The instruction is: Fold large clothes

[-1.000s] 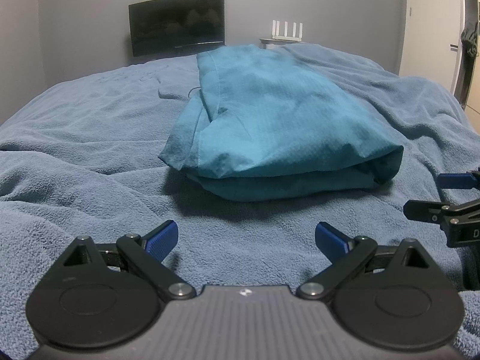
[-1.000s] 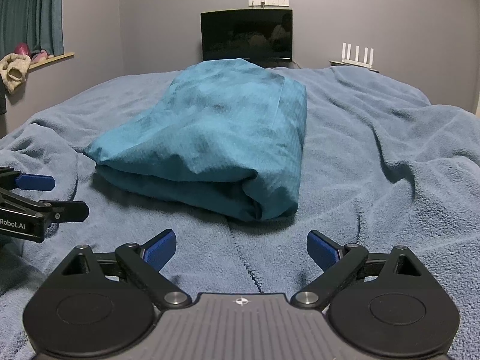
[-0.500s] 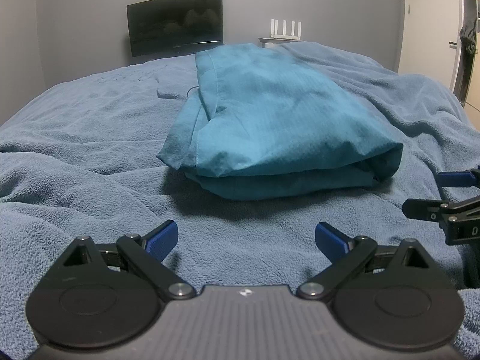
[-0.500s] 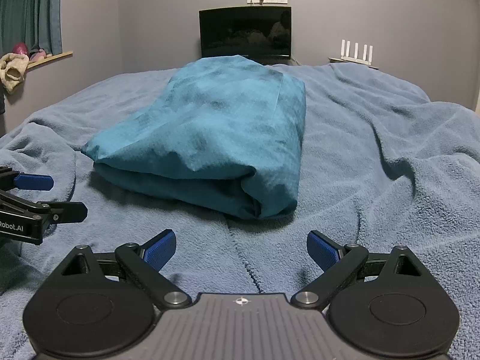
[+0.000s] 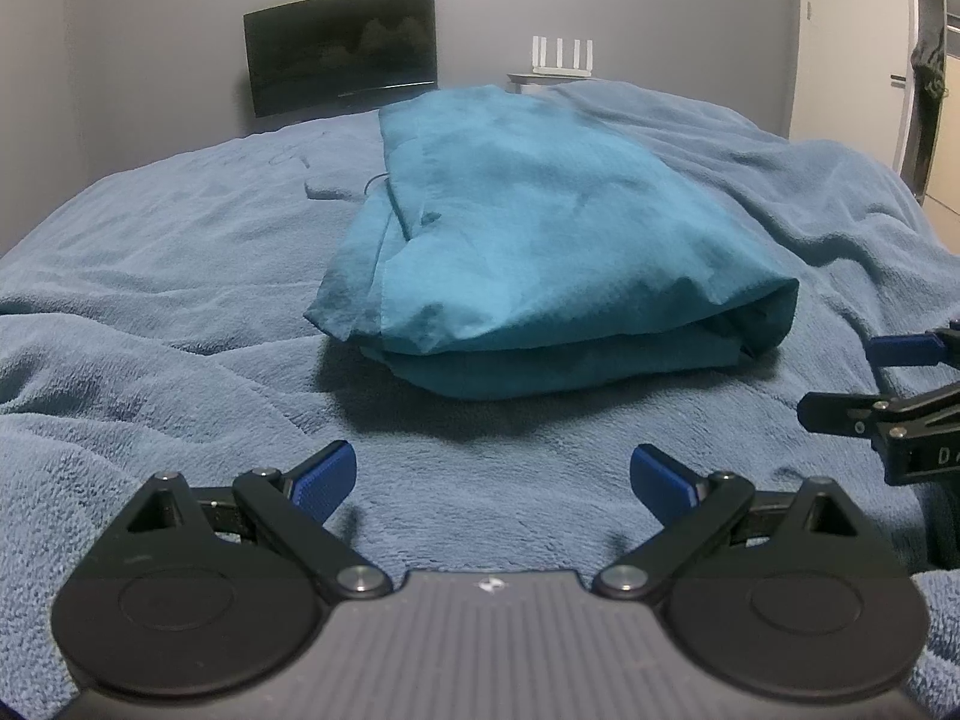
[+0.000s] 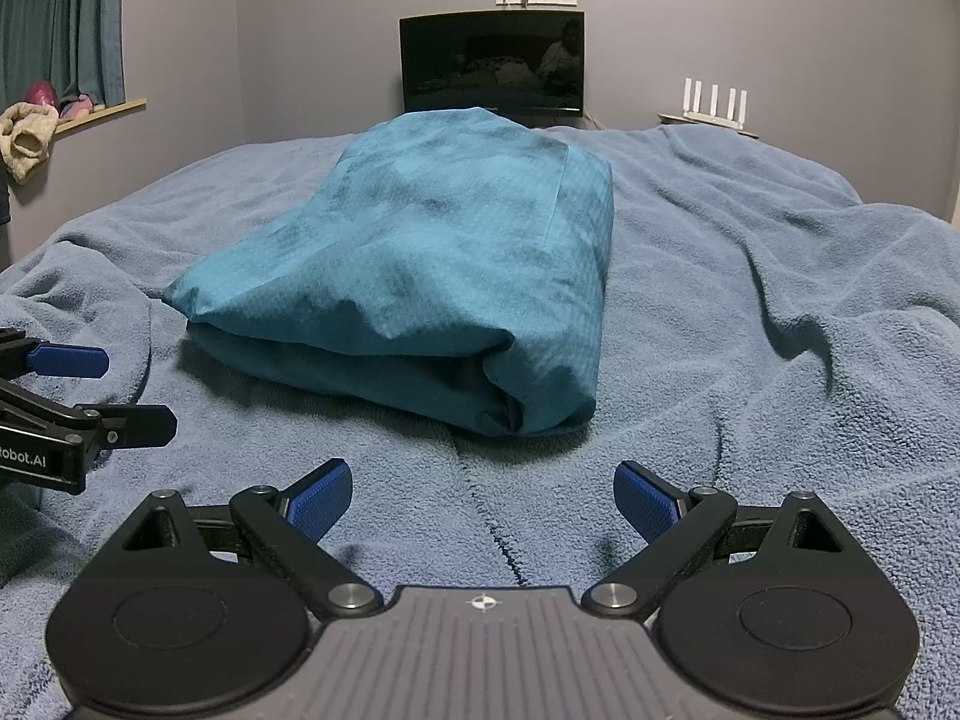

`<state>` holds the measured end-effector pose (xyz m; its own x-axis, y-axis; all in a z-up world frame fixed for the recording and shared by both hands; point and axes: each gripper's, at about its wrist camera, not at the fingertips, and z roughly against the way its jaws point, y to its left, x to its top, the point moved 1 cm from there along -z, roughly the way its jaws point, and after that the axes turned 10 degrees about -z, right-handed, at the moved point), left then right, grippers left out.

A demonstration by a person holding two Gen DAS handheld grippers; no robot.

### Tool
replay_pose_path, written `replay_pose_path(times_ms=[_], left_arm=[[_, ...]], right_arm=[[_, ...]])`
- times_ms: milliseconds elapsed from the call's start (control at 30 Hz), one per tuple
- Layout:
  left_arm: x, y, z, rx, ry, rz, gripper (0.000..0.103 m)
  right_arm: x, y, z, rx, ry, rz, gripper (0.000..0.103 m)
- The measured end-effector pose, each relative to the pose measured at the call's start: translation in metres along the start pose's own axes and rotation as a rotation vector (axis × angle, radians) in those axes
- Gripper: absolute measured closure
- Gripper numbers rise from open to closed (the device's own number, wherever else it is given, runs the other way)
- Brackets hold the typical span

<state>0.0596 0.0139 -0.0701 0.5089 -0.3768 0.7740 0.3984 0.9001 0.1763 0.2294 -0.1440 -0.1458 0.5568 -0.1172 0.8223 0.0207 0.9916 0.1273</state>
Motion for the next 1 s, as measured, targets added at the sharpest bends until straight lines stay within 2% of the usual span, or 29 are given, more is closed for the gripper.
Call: replay_pose_path(times_ms=[1000], left_arm=[[-0.0001, 0.0042, -0.0013, -0.016, 0.01, -0.002, 0.002]], right_arm=[[-0.0001, -0.0004, 0.0003, 0.0, 0.003, 0.0, 0.006]])
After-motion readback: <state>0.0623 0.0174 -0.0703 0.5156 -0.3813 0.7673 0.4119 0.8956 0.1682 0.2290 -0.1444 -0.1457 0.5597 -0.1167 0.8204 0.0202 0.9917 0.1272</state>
